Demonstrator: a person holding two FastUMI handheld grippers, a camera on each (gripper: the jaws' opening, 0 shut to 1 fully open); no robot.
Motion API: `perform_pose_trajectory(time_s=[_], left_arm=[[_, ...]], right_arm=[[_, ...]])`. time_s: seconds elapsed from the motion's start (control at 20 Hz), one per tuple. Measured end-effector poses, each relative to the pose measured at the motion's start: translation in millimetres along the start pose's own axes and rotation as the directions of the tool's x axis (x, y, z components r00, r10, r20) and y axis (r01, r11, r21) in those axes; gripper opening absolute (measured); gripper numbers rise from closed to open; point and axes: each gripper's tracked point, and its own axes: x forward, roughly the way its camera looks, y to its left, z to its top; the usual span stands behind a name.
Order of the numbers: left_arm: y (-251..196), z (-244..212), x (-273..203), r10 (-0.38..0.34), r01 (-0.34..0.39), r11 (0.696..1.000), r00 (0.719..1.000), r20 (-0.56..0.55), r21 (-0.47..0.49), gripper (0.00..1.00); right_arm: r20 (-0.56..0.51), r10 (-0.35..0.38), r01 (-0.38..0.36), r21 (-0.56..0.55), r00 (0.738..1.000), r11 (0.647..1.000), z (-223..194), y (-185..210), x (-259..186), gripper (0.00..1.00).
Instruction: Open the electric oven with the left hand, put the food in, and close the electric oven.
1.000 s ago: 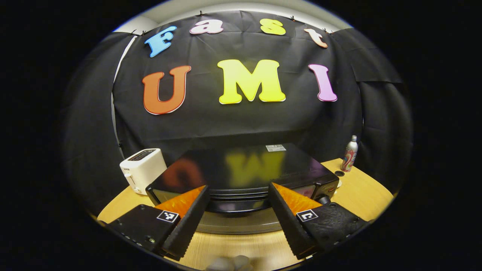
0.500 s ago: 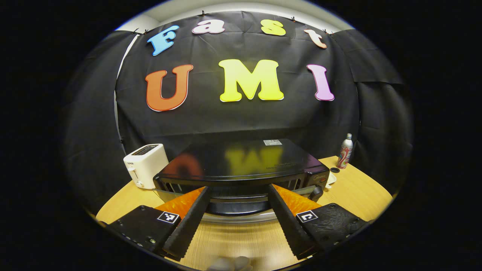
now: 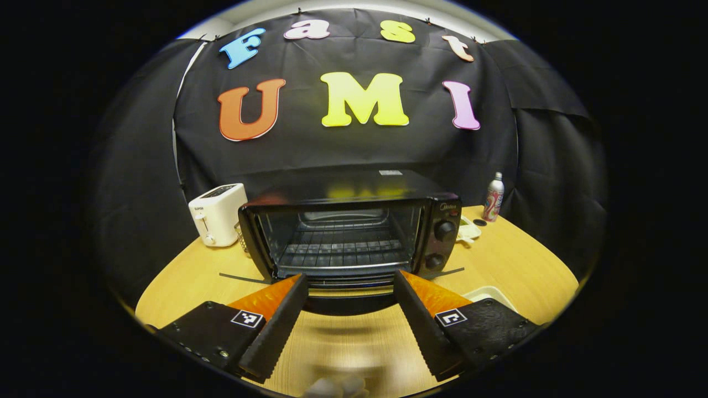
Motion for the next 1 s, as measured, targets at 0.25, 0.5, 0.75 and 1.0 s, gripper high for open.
perform_pose_trajectory(time_s=[0.25, 0.5, 0.75, 1.0], left_arm=[[-2, -28, -10, -0.007, 0.007, 1.000, 0.999, -0.052, -0.003, 0.97], [-4, -66, -16, -0.011, 0.008, 1.000, 0.989, -0.148, -0.021, 0.97], [-11, -103, -16, -0.016, 0.003, 0.999, 0.968, -0.251, -0.052, 0.95], [-12, -122, -13, -0.021, 0.001, 0.998, 0.947, -0.321, -0.062, 0.96]], right_arm=[[-0.028, -0.006, 0.006, -0.002, 1.000, 1.000, -14, 4, -4, 0.96], [-0.053, -0.022, 0.022, -0.001, 0.998, 1.000, -27, 4, -8, 0.96], [-0.065, -0.034, 0.035, 0.026, 0.997, 0.999, -36, 4, -14, 0.96], [-0.100, -0.043, 0.044, 0.009, 0.994, 0.999, -53, -1, -14, 0.97]])
